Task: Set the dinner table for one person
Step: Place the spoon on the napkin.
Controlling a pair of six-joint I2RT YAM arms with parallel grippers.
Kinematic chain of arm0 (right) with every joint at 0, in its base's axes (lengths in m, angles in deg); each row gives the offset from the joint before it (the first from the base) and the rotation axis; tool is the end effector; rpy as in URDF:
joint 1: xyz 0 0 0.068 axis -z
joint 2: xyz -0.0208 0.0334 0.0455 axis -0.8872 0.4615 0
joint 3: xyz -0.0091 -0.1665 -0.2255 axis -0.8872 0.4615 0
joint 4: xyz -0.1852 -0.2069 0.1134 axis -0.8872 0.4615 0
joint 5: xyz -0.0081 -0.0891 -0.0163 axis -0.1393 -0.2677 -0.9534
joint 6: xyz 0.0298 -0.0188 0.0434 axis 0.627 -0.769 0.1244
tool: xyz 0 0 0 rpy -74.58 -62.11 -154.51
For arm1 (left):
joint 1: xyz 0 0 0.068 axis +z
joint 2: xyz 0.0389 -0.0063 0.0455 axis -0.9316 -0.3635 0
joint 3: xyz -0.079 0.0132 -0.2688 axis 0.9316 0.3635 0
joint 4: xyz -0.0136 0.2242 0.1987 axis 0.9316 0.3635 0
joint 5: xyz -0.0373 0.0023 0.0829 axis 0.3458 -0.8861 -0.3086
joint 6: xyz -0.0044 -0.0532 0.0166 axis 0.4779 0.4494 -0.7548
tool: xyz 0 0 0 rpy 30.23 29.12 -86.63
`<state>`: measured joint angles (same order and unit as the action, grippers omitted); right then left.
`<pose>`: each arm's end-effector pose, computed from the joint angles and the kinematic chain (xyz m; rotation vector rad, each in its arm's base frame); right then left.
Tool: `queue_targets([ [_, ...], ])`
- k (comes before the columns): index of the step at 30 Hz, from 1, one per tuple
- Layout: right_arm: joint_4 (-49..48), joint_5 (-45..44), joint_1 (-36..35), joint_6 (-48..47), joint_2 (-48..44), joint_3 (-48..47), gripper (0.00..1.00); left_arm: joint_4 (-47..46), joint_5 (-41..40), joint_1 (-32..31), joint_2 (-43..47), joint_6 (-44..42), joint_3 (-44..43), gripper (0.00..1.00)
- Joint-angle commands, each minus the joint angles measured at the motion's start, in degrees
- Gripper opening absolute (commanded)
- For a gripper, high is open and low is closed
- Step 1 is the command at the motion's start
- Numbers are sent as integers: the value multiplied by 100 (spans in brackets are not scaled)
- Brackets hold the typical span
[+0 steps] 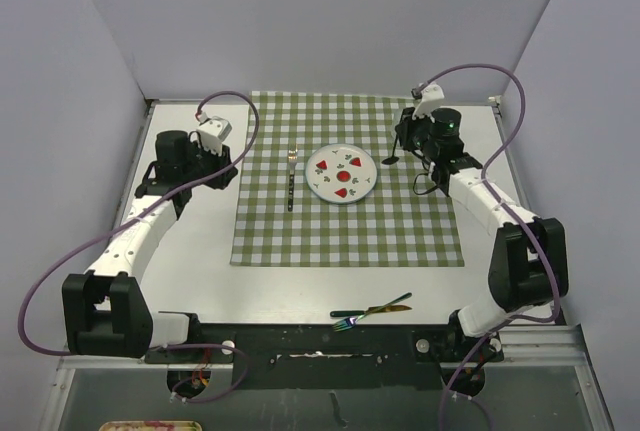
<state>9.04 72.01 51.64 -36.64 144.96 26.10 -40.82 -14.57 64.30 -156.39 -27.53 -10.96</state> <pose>0.3972 0.0807 0.2811 -0.1490 1.8832 0.3116 0.3289 -0.0402 0.2750 0.4532 2.0650 -0.3924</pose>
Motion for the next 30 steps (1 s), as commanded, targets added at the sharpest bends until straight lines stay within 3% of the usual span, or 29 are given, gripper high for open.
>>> queue_targets([
  [1, -858, 90, 33, 74, 151, -158, 0, -439, 210, 9, -34, -14, -19, 22],
  [30, -1849, -44, 112, -1065, 963, -210, 0, -781, 276, -165, -399, -38, -12, 22],
])
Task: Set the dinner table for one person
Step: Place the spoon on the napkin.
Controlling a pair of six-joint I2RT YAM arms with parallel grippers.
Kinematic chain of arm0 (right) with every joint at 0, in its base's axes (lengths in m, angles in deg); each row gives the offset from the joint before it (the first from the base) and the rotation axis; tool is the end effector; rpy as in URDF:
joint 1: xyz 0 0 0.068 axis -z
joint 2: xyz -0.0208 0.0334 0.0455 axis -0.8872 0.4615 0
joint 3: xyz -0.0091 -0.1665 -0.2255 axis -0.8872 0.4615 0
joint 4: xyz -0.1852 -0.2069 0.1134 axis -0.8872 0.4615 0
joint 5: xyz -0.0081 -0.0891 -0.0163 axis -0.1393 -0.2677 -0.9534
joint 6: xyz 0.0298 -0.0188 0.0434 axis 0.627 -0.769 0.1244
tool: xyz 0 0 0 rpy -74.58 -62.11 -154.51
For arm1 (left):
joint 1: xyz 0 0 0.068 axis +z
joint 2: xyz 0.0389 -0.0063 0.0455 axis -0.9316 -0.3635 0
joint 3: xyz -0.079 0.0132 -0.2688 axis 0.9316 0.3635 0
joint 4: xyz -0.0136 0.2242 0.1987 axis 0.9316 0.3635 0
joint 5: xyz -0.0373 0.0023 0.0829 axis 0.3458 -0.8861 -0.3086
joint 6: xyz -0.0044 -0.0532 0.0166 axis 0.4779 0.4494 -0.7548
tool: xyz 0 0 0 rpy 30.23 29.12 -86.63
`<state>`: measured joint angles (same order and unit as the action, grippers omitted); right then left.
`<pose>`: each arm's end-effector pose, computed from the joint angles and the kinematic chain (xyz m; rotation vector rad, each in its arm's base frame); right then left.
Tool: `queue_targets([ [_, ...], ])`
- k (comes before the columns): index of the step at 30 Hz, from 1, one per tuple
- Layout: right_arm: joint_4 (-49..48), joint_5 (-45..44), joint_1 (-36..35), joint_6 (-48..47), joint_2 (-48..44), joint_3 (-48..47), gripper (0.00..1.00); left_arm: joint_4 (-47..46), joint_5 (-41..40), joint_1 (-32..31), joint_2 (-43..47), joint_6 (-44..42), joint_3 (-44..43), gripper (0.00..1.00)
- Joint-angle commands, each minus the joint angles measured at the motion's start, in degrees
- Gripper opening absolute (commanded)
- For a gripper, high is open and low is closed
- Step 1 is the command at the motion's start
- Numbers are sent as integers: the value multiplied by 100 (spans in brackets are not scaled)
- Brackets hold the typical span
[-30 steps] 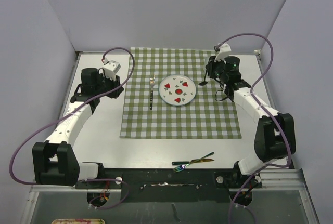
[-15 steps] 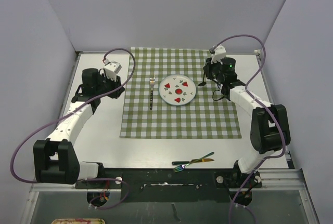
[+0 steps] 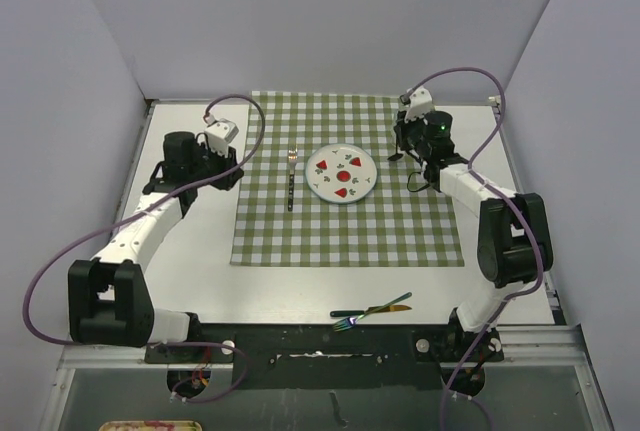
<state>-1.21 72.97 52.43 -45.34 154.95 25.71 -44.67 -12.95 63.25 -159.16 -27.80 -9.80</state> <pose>0.4296 0.0814 0.2328 -0.2882 1.8485 0.2139 0.3367 -0.0480 0.2585 0.4927 2.0550 -0.4308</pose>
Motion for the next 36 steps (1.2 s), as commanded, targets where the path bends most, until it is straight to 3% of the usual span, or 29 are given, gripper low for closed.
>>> queue_targets([
  [1, -860, -153, 38, -195, -19, -164, 0, -396, 113, -69, -144, -20, -133, 22],
  [10, -1060, -144, 134, -28, 142, -144, 0, -330, 88, -209, -287, -58, -225, 22],
  [36, -461, 208, 206, 178, 14, -164, 0, -80, -36, -599, -482, -345, -473, 21],
])
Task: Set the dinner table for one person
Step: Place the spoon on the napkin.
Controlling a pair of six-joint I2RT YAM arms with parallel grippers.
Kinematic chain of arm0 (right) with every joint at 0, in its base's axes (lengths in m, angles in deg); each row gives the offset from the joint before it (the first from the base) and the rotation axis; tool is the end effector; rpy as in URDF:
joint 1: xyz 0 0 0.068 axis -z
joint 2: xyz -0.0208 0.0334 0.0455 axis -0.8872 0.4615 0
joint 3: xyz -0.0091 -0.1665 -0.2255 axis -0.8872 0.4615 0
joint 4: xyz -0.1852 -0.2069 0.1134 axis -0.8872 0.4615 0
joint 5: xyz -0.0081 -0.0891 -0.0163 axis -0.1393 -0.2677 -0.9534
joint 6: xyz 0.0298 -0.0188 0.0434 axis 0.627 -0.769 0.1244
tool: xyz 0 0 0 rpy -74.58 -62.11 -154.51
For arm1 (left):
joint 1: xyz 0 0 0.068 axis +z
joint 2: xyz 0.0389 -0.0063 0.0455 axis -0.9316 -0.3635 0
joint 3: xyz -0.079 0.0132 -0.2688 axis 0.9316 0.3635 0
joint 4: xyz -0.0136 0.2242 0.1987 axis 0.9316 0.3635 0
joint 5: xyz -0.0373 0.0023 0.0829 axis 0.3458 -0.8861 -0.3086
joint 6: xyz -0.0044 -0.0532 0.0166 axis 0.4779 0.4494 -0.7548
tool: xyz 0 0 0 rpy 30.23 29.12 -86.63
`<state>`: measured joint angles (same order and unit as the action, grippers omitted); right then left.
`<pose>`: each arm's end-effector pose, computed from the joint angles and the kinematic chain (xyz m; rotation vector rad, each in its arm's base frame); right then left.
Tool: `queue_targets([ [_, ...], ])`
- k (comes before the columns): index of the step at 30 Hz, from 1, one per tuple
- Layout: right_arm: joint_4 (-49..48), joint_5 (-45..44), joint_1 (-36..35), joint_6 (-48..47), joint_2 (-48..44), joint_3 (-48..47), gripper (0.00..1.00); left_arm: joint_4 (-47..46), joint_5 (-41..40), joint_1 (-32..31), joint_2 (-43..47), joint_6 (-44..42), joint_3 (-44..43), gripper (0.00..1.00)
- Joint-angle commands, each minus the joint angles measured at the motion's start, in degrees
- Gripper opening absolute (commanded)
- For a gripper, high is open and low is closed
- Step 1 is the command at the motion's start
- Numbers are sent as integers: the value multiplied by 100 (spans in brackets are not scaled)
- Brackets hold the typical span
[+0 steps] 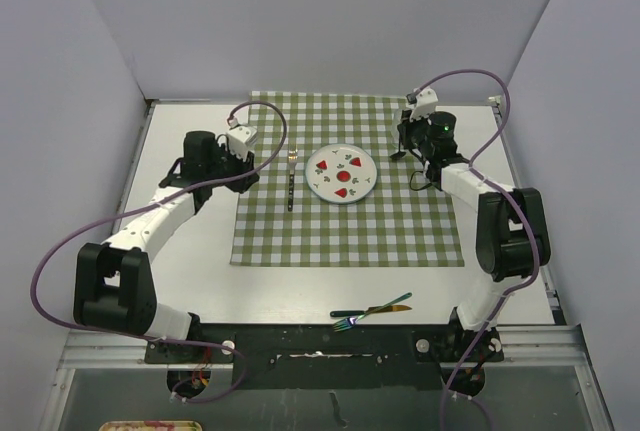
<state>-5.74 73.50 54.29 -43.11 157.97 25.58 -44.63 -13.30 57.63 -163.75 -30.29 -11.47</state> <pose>0.4406 0.0690 0.2200 -0.2277 1.8285 0.2264 0.3450 -0.0834 0.2430 0.6352 2.0725 -0.4673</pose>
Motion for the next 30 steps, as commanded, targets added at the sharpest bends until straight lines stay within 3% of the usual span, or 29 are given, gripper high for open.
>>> queue_targets([
  [1, 14, 166, 15, -58, -314, -139, 0, -66, 1, -43, -12, -111, -307, 21],
  [18, 971, 228, 0, -586, -924, -146, 0, 214, 157, -403, -125, -167, -663, 21],
  [30, 1134, 167, 27, -24, -1053, -385, 0, -271, 1109, -1087, -819, 844, -1133, 24],
])
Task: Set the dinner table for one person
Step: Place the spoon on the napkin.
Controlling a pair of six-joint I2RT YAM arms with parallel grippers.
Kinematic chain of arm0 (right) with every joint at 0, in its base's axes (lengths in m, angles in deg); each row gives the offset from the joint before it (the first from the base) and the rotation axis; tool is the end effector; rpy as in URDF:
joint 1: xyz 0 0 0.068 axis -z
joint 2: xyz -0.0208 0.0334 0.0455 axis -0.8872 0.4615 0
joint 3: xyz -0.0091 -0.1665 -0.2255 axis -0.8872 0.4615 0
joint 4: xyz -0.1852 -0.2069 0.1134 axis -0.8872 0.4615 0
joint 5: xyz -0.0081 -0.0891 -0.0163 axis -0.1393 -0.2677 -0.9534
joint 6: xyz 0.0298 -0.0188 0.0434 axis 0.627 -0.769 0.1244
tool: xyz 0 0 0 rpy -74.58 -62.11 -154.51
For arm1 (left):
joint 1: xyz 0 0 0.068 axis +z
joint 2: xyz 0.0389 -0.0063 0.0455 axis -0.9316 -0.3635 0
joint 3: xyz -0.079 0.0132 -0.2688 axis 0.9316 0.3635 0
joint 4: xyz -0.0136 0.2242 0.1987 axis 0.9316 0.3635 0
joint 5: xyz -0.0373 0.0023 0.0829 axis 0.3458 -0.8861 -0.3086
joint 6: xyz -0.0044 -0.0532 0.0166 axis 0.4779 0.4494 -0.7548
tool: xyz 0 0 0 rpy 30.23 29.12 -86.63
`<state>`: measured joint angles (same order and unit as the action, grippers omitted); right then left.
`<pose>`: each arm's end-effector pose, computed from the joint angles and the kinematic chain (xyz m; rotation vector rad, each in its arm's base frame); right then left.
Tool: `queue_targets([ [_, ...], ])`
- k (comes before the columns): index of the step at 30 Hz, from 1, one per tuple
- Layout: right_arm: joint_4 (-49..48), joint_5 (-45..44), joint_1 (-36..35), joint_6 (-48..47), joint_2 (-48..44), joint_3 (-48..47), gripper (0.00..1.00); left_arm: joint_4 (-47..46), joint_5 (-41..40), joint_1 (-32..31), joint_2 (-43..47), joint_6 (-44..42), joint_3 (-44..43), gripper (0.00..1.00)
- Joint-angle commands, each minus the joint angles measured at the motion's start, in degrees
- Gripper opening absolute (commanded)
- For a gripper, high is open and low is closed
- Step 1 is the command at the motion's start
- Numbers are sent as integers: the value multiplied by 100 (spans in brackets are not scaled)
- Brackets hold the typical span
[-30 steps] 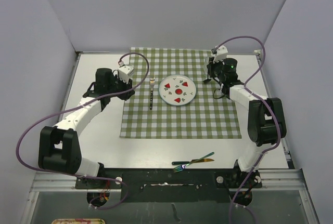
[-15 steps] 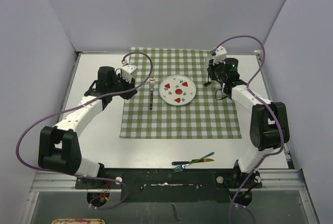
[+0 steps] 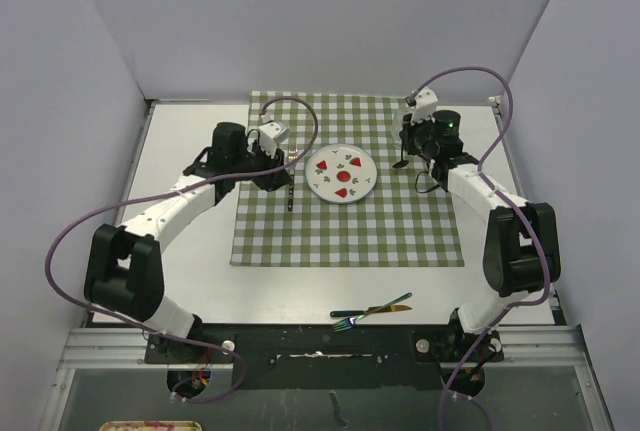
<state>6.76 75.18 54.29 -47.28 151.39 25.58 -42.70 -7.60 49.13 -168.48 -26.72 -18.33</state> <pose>0.4191 0.0670 0.2445 -0.3191 1.9164 0.2084 0.3502 -0.1447 0.2569 0.7826 2.0321 -0.6949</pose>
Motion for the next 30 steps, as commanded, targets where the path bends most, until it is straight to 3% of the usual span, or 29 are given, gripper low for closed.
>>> queue_targets([
  [1, -6, 66, 26, 541, -428, -464, 0, -508, 544, -382, -460, 523, -533, 24],
  [7, 473, 437, 93, 1362, -919, -672, 0, -927, 396, -1122, -996, 688, -906, 24],
  [18, 1502, 1892, 734, 2816, -1644, -1364, 0, -1560, 161, -1588, -1501, 919, -1266, 21],
  [25, 2646, 2817, 859, 2427, -1360, -1893, 0, -1452, -41, -1834, -1737, 696, -1833, 19],
  [30, 2543, 2595, 832, 2216, -1707, -1395, 0, -881, -268, -2039, -1960, 315, -2619, 18],
])
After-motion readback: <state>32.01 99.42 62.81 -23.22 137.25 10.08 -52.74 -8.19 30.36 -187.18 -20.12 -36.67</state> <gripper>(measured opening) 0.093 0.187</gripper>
